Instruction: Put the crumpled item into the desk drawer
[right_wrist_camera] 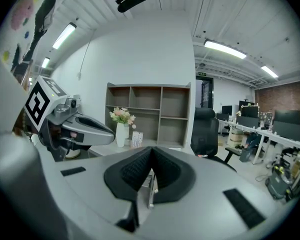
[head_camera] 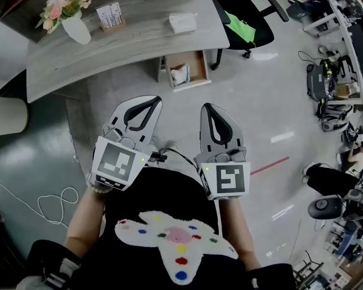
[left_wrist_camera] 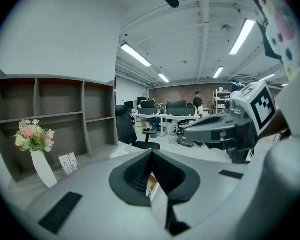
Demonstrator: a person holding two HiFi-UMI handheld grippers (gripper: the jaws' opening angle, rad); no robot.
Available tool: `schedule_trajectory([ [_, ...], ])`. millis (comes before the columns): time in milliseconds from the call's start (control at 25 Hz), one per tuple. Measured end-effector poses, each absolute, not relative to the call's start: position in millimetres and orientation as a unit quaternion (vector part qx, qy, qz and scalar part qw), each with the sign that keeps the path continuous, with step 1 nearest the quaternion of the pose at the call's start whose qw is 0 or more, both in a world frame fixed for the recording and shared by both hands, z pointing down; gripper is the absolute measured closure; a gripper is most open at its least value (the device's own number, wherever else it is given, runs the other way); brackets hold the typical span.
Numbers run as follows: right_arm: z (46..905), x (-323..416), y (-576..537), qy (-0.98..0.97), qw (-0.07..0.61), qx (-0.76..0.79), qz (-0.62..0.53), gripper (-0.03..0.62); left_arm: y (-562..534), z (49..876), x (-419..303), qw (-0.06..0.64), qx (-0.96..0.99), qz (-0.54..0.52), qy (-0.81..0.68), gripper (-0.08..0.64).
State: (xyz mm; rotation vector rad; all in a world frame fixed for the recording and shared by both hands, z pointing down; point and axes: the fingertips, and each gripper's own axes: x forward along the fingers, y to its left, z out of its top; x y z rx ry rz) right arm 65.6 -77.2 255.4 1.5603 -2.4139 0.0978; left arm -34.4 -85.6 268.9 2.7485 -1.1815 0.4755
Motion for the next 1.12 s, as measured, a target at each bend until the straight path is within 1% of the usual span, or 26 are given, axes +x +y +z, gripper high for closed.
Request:
schedule_trajectory([
  [1120, 258.5, 68.1, -77.0, -0.834, 0.143, 0.531, 0.032, 0.588, -87.2, 274.4, -26.8, 0.062, 0.908, 0.158, -0.383, 0.548],
])
